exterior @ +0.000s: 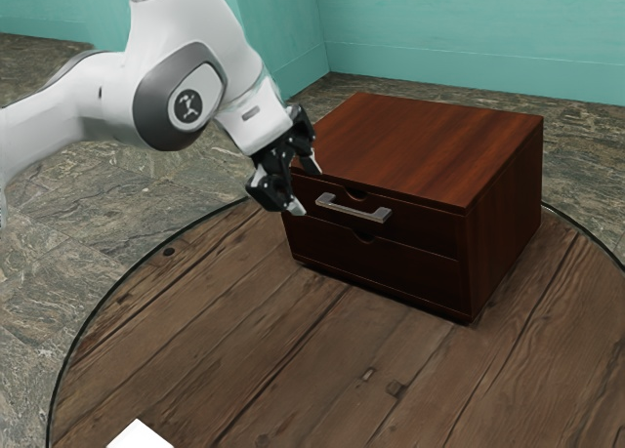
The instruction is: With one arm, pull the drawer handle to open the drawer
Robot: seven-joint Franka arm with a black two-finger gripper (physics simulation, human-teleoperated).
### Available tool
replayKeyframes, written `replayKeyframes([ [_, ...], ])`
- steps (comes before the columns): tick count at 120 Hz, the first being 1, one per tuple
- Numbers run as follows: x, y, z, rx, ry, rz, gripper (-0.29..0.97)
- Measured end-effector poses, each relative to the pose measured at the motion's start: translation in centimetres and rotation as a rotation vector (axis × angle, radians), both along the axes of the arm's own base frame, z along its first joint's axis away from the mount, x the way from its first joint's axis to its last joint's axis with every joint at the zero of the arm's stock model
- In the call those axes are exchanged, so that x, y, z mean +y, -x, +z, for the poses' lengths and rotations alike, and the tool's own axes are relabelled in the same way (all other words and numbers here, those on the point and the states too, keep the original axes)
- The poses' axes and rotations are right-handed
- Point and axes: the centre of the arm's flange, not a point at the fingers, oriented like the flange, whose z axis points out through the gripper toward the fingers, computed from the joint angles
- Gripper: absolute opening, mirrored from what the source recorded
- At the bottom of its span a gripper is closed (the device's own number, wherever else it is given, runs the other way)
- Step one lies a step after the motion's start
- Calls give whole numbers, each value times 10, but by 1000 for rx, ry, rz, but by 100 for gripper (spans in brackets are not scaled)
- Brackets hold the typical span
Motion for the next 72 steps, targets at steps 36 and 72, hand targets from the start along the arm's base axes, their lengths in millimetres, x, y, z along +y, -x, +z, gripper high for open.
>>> replayKeyframes([
  [36,-30,-7,-41,-30,-42,-133,37],
  [72,-18,-19,-53,-64,-82,-162,31],
])
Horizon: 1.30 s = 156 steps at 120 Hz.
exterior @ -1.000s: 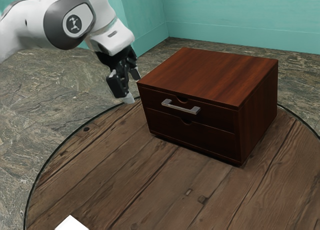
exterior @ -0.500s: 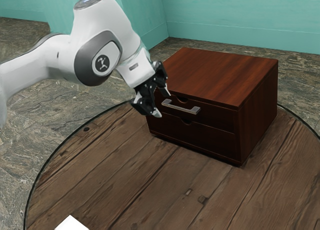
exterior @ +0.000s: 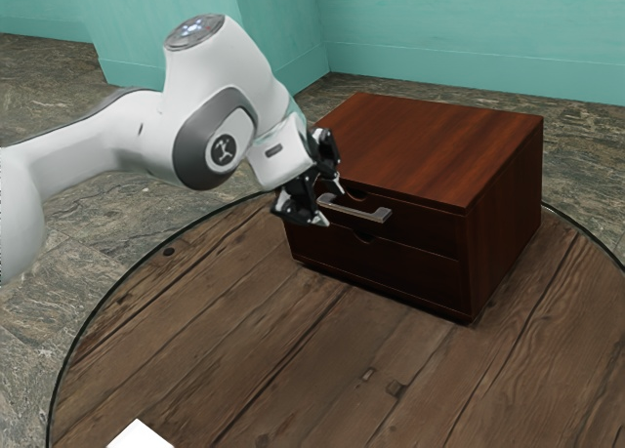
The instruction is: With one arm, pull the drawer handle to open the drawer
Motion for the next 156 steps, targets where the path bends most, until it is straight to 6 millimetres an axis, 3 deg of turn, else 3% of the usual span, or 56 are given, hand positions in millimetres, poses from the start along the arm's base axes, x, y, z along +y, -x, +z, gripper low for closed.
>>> replayKeyframes([
  [78,-9,-13,-25,-8,-12,-38,14],
  [112,-22,-5,-28,-2,5,-58,10],
  [156,-17,11,-29,6,17,-52,9],
])
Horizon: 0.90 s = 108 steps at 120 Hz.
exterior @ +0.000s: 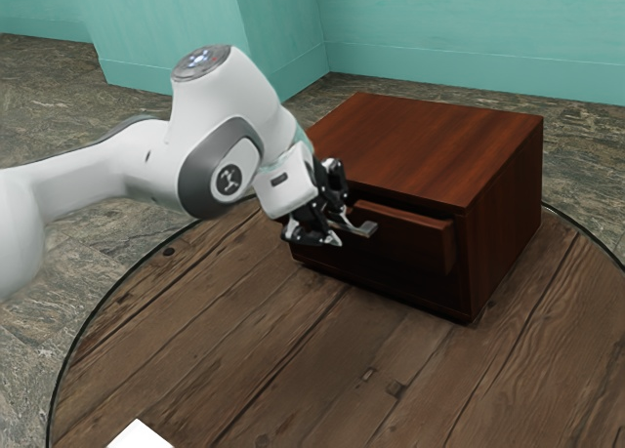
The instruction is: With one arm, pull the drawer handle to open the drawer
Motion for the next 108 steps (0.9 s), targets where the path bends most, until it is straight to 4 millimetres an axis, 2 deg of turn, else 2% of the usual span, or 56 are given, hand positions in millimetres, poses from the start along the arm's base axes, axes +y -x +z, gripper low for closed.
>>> replayKeyframes([
  [27,3,11,4,-3,6,4,7],
  [108,6,49,-3,2,30,18,9],
])
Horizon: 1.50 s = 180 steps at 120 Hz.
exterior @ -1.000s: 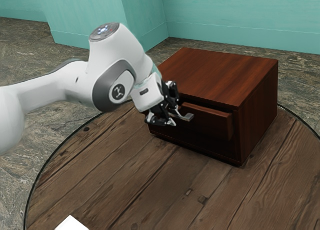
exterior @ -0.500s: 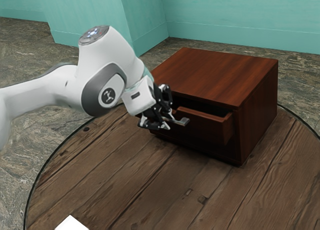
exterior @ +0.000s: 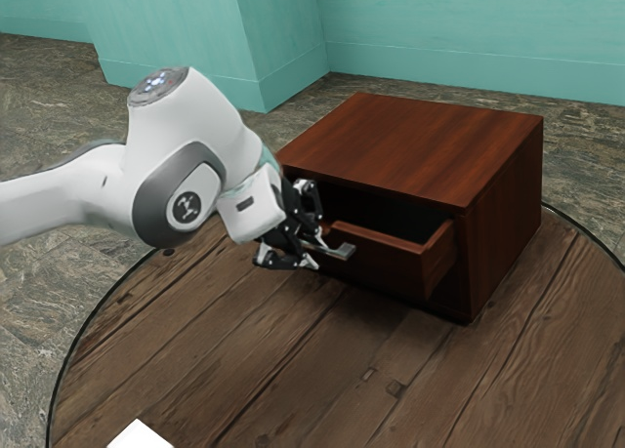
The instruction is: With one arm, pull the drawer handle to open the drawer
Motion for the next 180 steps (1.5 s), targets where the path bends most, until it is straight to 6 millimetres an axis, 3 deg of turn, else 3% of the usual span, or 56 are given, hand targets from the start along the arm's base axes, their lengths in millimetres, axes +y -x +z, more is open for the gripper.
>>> replayKeyframes([
  [41,-6,29,-6,7,15,-1,11],
  [71,-6,54,-5,3,24,1,1],
  [111,-5,76,-2,-2,34,7,-1],
  [180,-4,114,8,-24,16,30,8],
])
